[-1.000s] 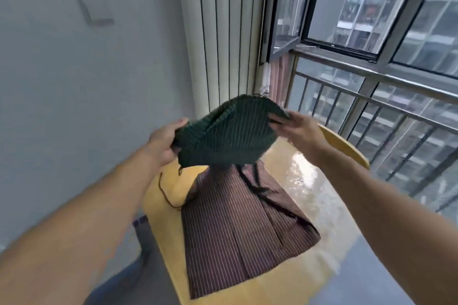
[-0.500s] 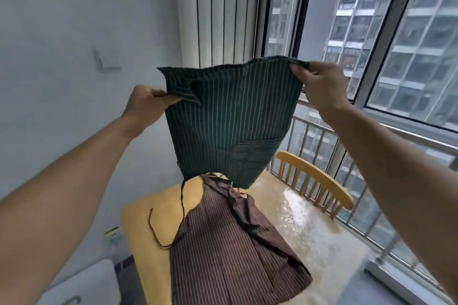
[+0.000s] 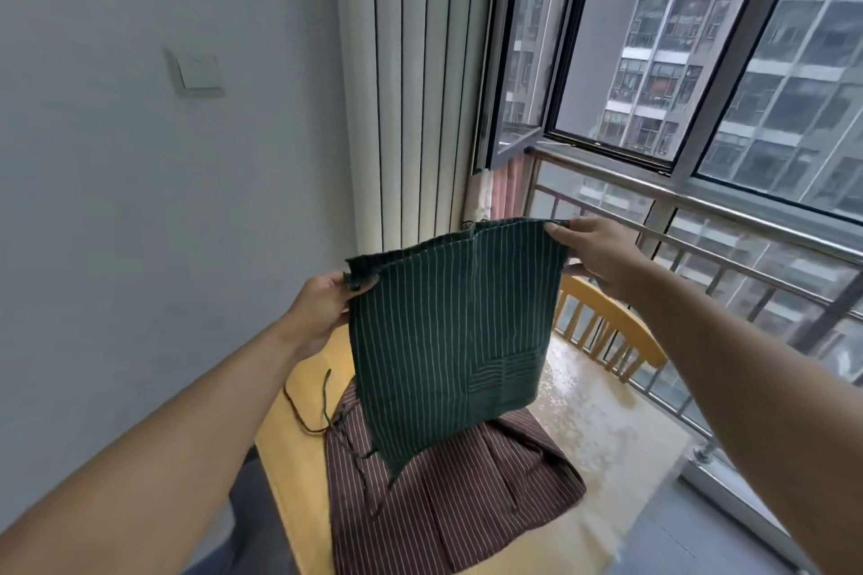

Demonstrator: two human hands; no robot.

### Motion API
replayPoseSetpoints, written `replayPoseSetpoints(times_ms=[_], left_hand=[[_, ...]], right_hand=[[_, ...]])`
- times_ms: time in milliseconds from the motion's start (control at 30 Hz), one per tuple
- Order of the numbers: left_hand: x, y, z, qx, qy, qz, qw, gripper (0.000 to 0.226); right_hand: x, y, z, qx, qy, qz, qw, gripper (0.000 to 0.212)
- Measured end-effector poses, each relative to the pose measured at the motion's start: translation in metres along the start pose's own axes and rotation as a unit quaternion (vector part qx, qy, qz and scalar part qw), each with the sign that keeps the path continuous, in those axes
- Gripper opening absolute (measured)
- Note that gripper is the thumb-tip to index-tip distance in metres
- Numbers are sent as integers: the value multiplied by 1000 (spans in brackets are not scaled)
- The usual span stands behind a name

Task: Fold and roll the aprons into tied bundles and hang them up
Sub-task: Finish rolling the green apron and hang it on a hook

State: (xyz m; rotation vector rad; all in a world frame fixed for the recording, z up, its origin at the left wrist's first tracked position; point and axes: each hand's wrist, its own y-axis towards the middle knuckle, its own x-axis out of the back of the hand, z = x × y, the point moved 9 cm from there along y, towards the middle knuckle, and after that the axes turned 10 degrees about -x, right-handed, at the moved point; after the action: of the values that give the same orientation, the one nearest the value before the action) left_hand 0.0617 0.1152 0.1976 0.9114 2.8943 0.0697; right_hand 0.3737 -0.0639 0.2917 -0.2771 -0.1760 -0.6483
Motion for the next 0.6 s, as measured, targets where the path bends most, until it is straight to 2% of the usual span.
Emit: replayPoseSetpoints(times_ms=[133, 300, 367, 433, 500, 533, 567, 600], left_hand=[[6, 4, -1, -10, -2, -13, 1000, 13], [4, 5, 6, 10, 12, 20, 1000, 35], [2, 1, 20, 59, 31, 76, 995, 46], [-2, -14, 44, 144, 96, 178, 969, 43], [-8, -37, 69, 233, 163, 304, 909, 41], [-8, -46, 82, 267, 183, 338, 884, 43], [-9, -50, 90, 284, 199, 347, 871, 45], [-8, -47, 96, 291, 205, 329, 875, 46]], right_hand=[[4, 2, -16, -31, 63, 8, 997, 31], [4, 0, -26, -41, 33, 20, 998, 32], [2, -2, -42, -104, -23, 48, 993, 31], [-5, -16, -74, -217, -154, 140, 954, 31], [-11, -33, -106, -296, -305, 235, 874, 25], [-13, -39, -120, -324, -344, 256, 843, 21], [-15, -39, -128, -340, -360, 255, 831, 18], [-18, -35, -133, -349, -360, 246, 830, 19]])
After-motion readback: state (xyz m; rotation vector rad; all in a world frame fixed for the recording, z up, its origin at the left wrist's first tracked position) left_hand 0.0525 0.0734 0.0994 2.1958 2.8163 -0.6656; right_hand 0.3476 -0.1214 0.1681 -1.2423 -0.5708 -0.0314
